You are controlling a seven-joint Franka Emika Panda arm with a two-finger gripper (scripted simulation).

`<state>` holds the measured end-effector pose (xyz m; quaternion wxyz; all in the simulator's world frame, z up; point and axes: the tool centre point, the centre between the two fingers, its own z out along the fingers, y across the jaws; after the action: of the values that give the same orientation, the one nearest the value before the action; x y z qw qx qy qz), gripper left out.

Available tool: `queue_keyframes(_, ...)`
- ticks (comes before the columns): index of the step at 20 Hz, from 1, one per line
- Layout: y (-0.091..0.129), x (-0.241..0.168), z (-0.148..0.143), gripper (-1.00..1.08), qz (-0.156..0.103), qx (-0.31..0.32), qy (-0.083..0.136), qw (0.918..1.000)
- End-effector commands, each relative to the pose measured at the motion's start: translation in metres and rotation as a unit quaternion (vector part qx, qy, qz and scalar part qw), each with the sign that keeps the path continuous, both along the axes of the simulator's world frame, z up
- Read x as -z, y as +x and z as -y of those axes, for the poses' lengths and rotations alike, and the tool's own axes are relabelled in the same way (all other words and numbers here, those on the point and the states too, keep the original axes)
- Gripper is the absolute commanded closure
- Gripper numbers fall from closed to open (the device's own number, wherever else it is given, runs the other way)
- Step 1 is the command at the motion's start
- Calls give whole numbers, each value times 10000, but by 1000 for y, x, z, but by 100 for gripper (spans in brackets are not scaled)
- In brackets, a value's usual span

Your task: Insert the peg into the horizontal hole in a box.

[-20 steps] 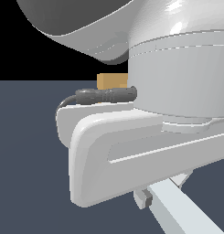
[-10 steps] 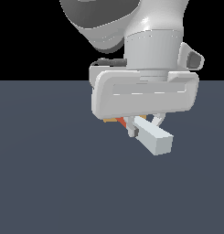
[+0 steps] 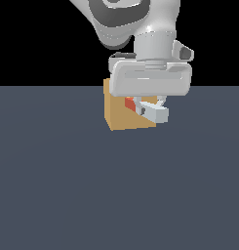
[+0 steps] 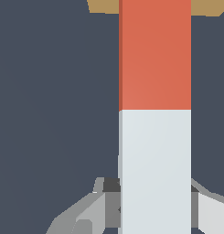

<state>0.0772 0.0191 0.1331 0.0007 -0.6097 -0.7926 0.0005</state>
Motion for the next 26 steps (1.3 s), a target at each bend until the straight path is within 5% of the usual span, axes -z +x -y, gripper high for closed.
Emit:
queue_keyframes(1, 4, -8, -20, 108, 9, 57, -2, 10000)
queue_keyframes(9, 13, -20, -55, 108, 9, 137, -1, 9999)
queue_keyframes(26, 15, -21, -58, 108, 5, 144, 0, 9999)
